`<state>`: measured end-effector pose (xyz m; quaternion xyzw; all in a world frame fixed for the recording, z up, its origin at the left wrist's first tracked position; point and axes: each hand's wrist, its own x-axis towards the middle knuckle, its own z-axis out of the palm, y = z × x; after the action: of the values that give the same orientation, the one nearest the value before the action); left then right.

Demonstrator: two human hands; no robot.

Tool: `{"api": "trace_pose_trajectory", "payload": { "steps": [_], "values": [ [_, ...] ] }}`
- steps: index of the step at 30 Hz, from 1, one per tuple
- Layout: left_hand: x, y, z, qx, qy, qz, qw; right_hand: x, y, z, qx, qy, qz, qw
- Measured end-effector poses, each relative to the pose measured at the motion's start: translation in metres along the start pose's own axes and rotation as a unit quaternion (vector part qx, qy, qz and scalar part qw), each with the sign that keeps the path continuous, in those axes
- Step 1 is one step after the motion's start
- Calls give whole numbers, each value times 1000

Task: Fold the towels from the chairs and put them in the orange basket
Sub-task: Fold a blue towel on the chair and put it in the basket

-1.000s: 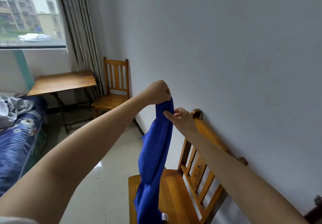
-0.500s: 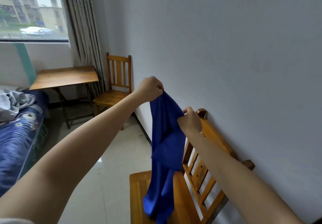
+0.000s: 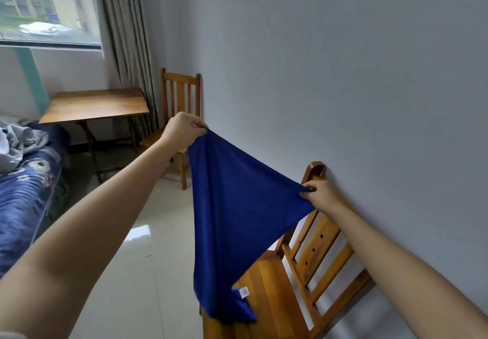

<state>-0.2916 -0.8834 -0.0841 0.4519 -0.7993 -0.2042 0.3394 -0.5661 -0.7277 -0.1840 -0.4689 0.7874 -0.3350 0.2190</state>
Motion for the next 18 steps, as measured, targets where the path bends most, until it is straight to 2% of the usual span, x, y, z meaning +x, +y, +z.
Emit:
{"api": "trace_pose_trajectory", "payload": {
  "steps": [4,8,10,13,15,18],
  "values": [
    [-1,-31,-2,-3,-13,-54,998,8,-3,-26,123,12,9,992],
    [4,-44,-6,-75,9,-110,991,32,-21,-45,312,60,42,947],
    [9,-44,-12,-180,4,-146,973,47,-35,-54,371,57,42,926],
    [19,-47,-23,-335,-36,-185,923,69,-54,-70,433,12,15,901],
    [28,-48,-30,-388,-45,-182,902,82,-66,-80,448,-13,-3,894],
    [44,-43,-34,-427,-13,-169,888,111,-81,-91,463,-32,-35,885]
  ]
}}
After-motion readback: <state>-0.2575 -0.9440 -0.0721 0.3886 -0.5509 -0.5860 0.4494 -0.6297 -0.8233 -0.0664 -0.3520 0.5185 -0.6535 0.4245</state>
